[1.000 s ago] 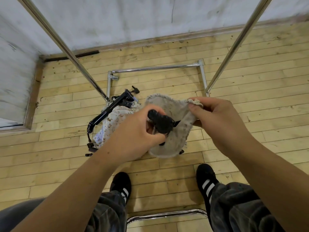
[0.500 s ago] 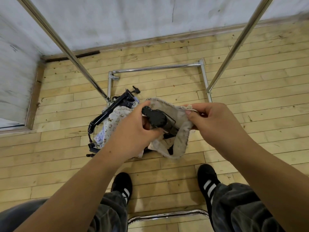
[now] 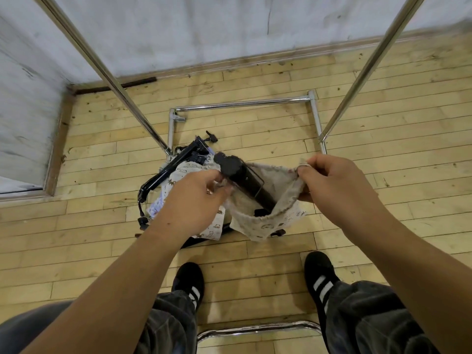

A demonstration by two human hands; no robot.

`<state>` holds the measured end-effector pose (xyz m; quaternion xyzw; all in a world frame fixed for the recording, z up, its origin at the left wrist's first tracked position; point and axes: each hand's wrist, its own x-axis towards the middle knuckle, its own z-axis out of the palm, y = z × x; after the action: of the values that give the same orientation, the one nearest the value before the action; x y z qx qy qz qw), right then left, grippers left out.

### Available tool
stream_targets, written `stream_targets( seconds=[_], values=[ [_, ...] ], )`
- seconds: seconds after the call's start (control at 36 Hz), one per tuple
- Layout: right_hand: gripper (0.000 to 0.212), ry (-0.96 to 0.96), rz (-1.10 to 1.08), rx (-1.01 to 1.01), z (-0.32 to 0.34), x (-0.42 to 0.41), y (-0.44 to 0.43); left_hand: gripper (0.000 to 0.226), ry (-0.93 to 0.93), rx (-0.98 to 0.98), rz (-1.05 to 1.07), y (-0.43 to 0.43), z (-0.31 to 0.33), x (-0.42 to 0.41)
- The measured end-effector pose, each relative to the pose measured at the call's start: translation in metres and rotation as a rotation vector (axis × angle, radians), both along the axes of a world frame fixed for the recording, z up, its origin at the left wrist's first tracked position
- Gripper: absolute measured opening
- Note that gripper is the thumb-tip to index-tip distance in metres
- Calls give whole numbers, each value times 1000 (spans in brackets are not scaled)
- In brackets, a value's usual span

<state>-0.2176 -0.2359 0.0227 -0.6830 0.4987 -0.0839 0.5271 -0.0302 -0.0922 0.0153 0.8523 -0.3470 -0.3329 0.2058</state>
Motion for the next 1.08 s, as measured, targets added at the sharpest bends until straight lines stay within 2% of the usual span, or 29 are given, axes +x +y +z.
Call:
stream_targets(
  seconds=[0.22, 0.36, 0.5, 0.69, 0.83, 0.92, 1.03, 1.08],
  values=[
    [26, -23, 21, 56, 6, 6, 4, 10, 36, -119, 117, -3, 0, -4],
    [29, -23, 113, 23, 9, 6, 11, 23, 45, -192, 210, -5, 3, -4],
    [25, -57, 116, 37, 12, 5, 11, 27, 262, -146, 336, -3, 3, -1],
    [24, -62, 185, 68, 19, 5, 19, 18, 343, -128, 323, -5, 5, -5],
    [26, -8, 188, 54, 19, 4, 17, 25, 566, -190, 524, -8, 3, -2],
    [28, -17, 147, 25, 19, 2, 14, 25, 666, -159, 602, -10, 2, -2],
    [32, -141, 129, 213, 20, 4, 11, 41, 670, -39, 515, -7, 5, -3],
    [31, -193, 114, 289, 21, 5, 11, 37, 605, -11, 405, -5, 6, -4]
  ],
)
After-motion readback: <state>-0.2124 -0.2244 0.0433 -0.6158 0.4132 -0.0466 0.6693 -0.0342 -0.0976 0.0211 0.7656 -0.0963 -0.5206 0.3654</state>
